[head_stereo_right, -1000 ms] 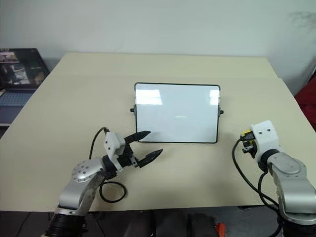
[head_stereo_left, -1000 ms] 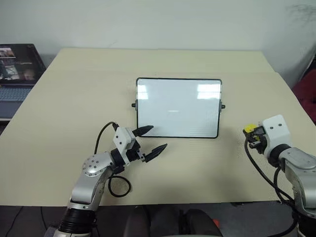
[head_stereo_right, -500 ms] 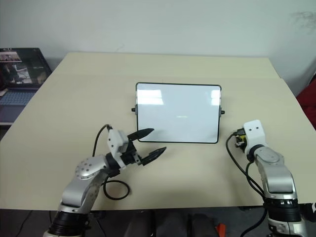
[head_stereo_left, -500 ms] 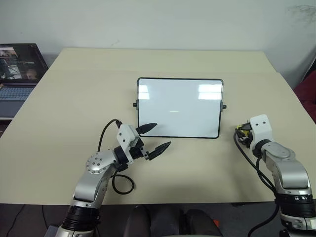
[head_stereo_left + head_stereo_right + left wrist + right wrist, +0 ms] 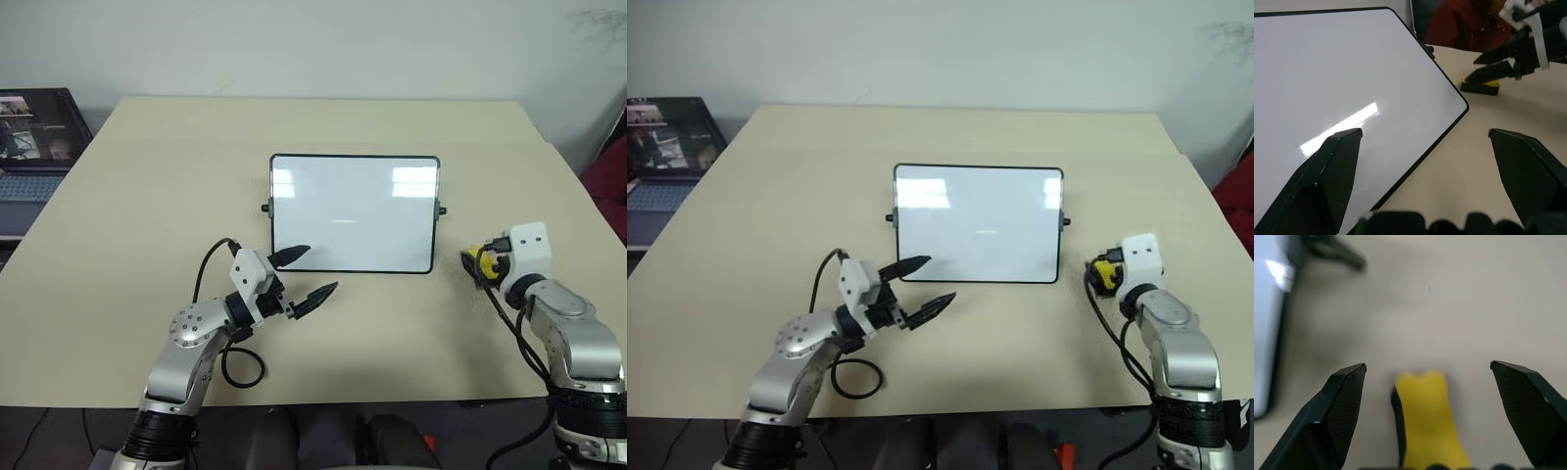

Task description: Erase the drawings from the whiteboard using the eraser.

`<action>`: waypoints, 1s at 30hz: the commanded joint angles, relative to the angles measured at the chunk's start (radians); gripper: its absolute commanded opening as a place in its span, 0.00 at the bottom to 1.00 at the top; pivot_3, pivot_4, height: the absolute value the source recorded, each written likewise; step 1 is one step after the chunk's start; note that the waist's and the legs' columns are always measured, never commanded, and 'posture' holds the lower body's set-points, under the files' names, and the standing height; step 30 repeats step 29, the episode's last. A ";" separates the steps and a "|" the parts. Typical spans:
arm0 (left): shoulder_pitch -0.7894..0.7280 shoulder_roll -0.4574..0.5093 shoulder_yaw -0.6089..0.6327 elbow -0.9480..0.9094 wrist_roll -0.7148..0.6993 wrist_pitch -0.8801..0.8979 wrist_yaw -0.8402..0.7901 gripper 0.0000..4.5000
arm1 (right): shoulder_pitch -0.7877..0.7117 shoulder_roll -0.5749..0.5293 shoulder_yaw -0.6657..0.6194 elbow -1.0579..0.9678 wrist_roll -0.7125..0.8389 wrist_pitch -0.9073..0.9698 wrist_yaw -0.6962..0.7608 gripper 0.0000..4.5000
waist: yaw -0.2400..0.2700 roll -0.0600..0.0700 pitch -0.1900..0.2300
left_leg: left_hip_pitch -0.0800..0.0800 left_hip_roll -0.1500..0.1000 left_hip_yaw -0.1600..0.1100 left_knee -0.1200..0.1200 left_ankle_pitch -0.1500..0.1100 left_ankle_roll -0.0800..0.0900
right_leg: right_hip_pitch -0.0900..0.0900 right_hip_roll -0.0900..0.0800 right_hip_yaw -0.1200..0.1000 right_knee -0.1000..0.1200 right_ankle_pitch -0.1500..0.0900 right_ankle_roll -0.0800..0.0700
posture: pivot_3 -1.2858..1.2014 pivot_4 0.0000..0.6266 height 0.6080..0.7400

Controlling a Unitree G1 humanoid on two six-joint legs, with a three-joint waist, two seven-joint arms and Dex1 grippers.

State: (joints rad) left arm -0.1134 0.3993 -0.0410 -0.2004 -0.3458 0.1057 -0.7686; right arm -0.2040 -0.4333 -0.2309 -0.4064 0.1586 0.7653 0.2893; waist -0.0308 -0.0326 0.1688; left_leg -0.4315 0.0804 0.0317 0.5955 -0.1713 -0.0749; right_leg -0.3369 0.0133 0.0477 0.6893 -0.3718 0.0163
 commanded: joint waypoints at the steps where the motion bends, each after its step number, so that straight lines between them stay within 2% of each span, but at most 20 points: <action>1: 0.045 -0.014 0.095 -0.092 -0.006 -0.002 0.107 1.00 | 0.106 0.052 0.006 -0.221 0.002 -0.162 -0.017 1.00 | 0.001 -0.002 -0.001 | 0.000 0.001 0.000 0.000 0.000 0.000 | 0.000 0.000 0.000 0.000 0.000 0.000 | 0.52 0.24 1.00; 3: 0.090 -0.037 0.125 -0.133 0.011 -0.010 0.179 1.00 | 0.218 0.101 0.044 -0.222 -0.024 -0.316 -0.018 1.00 | 0.001 -0.003 -0.003 | 0.000 0.001 -0.002 -0.001 0.000 0.000 | 0.001 0.001 -0.001 -0.003 0.000 0.000 | 0.52 0.24 1.00; 6: 0.180 -0.082 0.188 -0.171 0.062 -0.054 0.297 1.00 | 0.402 0.130 0.163 -0.170 -0.148 -0.603 -0.037 1.00 | 0.002 -0.002 -0.003 | -0.001 0.000 -0.001 -0.001 0.000 0.000 | 0.003 -0.001 -0.001 -0.006 0.000 0.000 | 0.52 0.24 1.00; 9: 0.241 -0.146 0.240 -0.160 0.127 -0.094 0.432 1.00 | 0.497 0.212 0.205 -0.102 -0.107 -0.764 -0.037 1.00 | 0.002 -0.002 -0.003 | -0.001 -0.001 -0.001 -0.001 0.000 0.000 | 0.003 -0.002 -0.001 -0.006 0.000 0.000 | 0.52 0.24 1.00; 12: 0.293 -0.188 0.243 -0.147 0.181 -0.131 0.498 1.00 | 0.525 0.273 0.217 -0.014 -0.067 -0.869 -0.027 1.00 | 0.000 -0.002 -0.004 | 0.002 0.001 -0.002 -0.001 0.000 0.000 | 0.004 -0.001 -0.001 -0.003 -0.001 0.001 | 0.52 0.24 1.00; 14: 0.330 -0.205 0.246 -0.147 0.205 -0.161 0.524 1.00 | 0.529 0.297 0.216 0.039 -0.041 -0.909 -0.017 1.00 | -0.001 -0.003 -0.004 | 0.004 0.000 -0.002 -0.001 0.000 0.001 | 0.005 -0.002 -0.001 -0.001 -0.001 0.002 | 0.52 0.24 1.00; 19: 0.344 -0.247 0.226 -0.179 0.237 -0.157 0.587 1.00 | 0.529 0.278 0.188 0.140 -0.006 -0.948 0.021 1.00 | 0.004 -0.004 -0.005 | 0.005 0.000 -0.002 0.000 0.001 0.001 | 0.005 -0.001 -0.001 0.000 -0.001 0.001 | 0.52 0.24 1.00; 30: 0.342 -0.233 0.206 -0.153 0.229 -0.145 0.569 1.00 | 0.572 0.238 0.213 0.103 -0.061 -0.935 0.023 1.00 | 0.003 -0.003 -0.005 | 0.005 0.000 -0.001 -0.001 0.001 0.001 | 0.005 -0.001 0.000 0.000 -0.001 0.000 | 0.52 0.24 1.00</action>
